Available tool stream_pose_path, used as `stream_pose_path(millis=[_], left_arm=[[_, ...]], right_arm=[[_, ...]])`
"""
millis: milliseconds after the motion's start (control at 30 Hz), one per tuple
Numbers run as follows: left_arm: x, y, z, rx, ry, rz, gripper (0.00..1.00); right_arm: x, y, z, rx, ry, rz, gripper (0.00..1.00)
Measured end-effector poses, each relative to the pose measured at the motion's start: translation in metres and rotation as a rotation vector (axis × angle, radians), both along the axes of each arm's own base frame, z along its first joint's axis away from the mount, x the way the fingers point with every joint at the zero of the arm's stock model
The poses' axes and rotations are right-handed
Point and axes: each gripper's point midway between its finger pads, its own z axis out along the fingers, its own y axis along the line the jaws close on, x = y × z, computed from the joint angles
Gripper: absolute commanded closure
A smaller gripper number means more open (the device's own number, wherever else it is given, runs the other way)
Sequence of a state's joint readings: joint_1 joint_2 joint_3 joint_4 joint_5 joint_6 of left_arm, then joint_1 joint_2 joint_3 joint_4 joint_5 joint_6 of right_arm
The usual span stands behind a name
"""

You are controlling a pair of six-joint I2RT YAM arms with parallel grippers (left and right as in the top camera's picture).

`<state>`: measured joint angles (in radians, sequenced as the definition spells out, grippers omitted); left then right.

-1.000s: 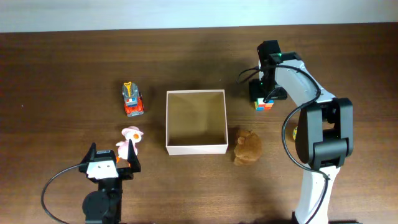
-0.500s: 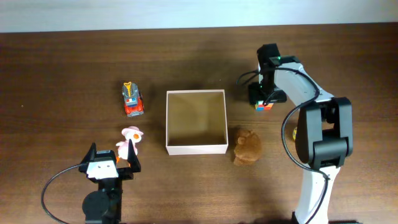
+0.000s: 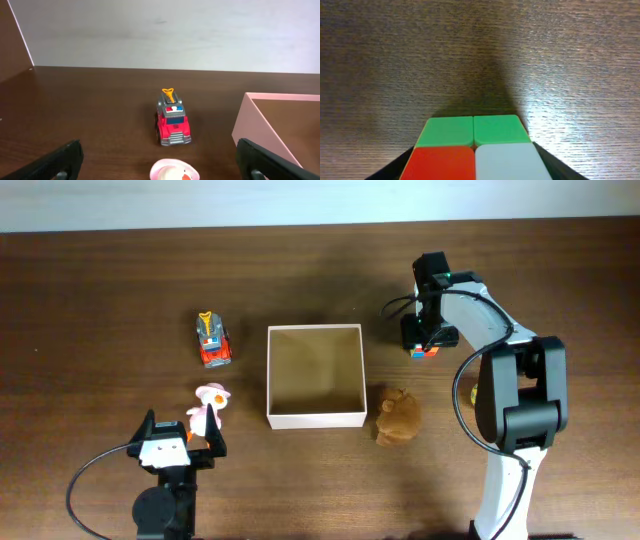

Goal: Pack container
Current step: 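Lift the colorful cube with the right gripper, then carry the cube left over the box and release it inside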

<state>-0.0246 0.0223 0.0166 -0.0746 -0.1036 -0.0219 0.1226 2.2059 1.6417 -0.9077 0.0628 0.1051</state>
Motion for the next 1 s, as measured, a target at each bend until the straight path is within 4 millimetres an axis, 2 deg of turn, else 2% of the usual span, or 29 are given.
stream_pose_path(millis=[533, 767, 1000], left_arm=[[0.000, 0.000, 0.000, 0.000, 0.000, 0.000, 0.01], [0.000, 0.000, 0.000, 0.000, 0.000, 0.000, 0.01], [0.000, 0.000, 0.000, 0.000, 0.000, 0.000, 0.01]], right_arm=[[-0.002, 0.000, 0.004, -0.003, 0.016, -0.002, 0.47], [0.011, 0.001, 0.024, 0.002, -0.018, -0.001, 0.47], [0.014, 0.002, 0.044, 0.001, -0.016, -0.001, 0.47]])
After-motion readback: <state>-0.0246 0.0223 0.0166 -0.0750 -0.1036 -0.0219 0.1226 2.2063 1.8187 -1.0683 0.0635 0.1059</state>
